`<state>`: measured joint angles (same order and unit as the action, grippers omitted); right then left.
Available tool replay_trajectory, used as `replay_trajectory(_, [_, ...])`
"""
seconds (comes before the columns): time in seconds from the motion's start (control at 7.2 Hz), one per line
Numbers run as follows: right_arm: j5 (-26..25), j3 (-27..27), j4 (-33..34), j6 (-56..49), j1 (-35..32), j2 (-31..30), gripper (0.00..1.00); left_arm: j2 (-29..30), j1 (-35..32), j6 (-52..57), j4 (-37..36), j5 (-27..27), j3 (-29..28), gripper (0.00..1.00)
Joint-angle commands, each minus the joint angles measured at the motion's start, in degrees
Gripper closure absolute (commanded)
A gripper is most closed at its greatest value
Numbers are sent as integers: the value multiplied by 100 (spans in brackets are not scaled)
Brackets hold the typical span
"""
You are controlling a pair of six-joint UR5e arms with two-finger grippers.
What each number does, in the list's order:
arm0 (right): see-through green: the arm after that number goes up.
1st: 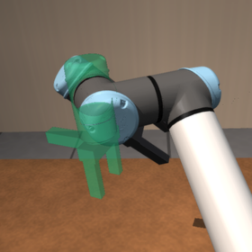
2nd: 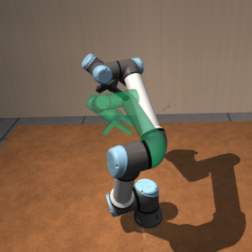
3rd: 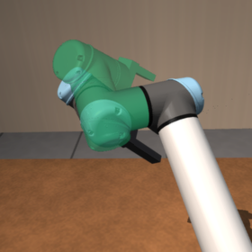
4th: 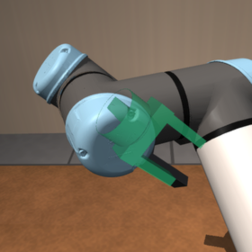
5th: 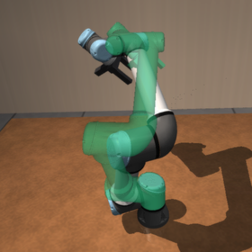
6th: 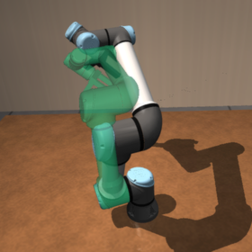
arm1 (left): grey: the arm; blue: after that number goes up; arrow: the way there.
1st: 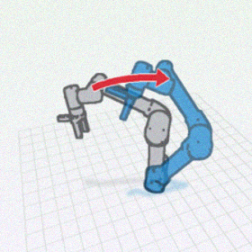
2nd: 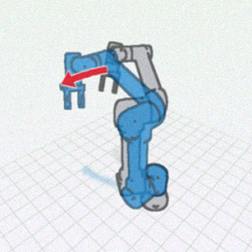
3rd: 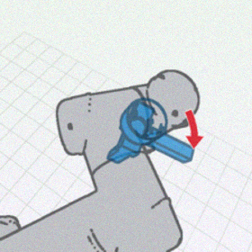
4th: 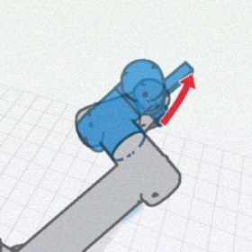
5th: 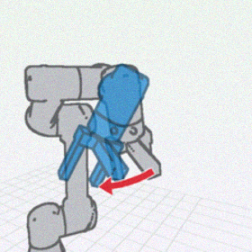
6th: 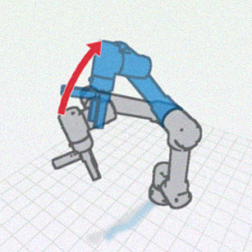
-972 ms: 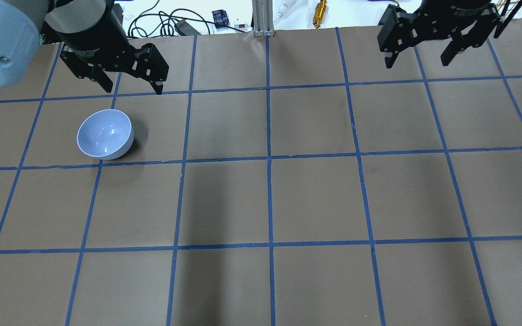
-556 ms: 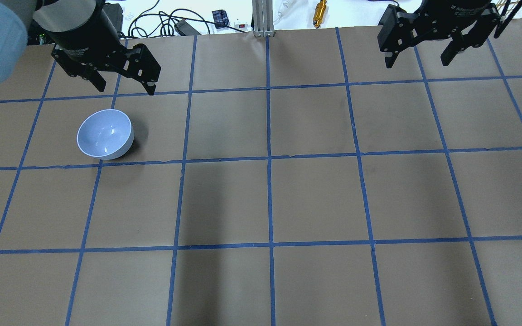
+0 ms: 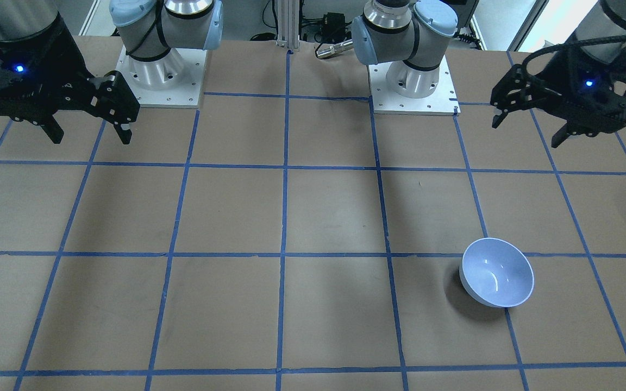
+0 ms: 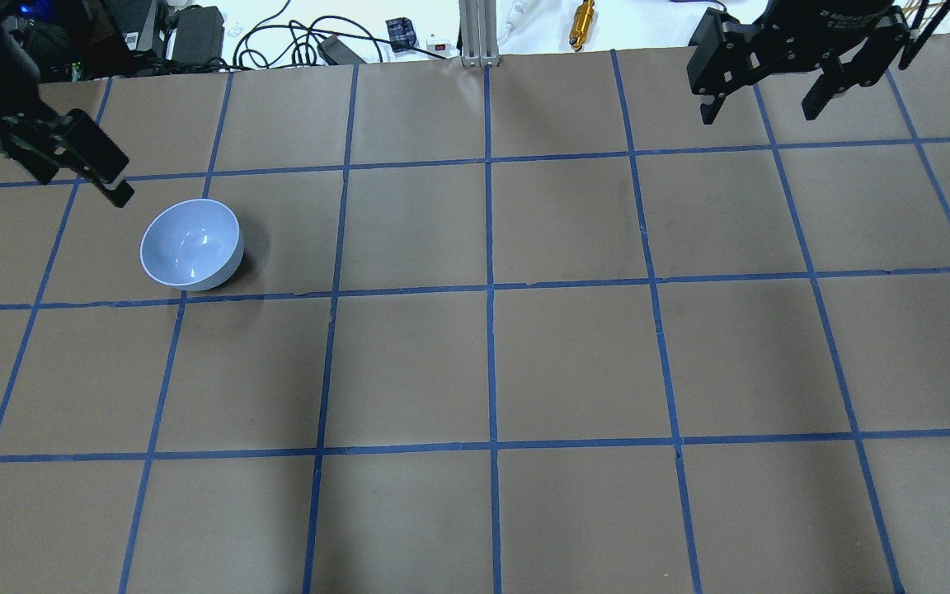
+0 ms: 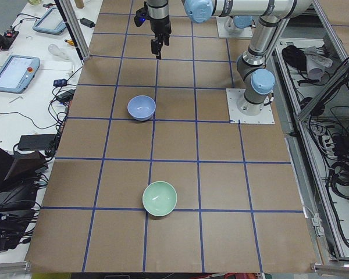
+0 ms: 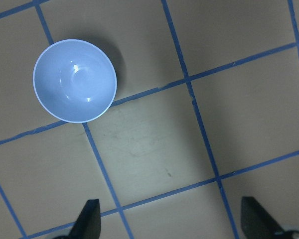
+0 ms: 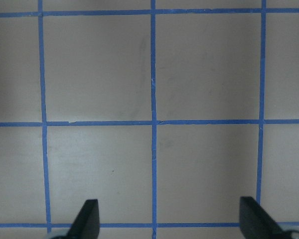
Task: Stack green bowl on blue bowl
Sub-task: 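Move the left gripper back toward the robot, away from the blue bowl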
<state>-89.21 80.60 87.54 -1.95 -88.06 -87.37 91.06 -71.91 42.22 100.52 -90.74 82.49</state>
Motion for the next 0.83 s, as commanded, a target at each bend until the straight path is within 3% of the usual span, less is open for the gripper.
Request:
replay_trajectory(0.0, [0,0,0,-7,0,-8,0,209,1358,2351,21,-14,-58,0])
replay_trajectory(0.42, [0,0,0,-7,0,-8,0,954,2687,4964,-891,-295,-32,0])
replay_trajectory(0.69, [0,0,0,-7,0,-8,0,1665,3312,6650,-2126,-479,65,0])
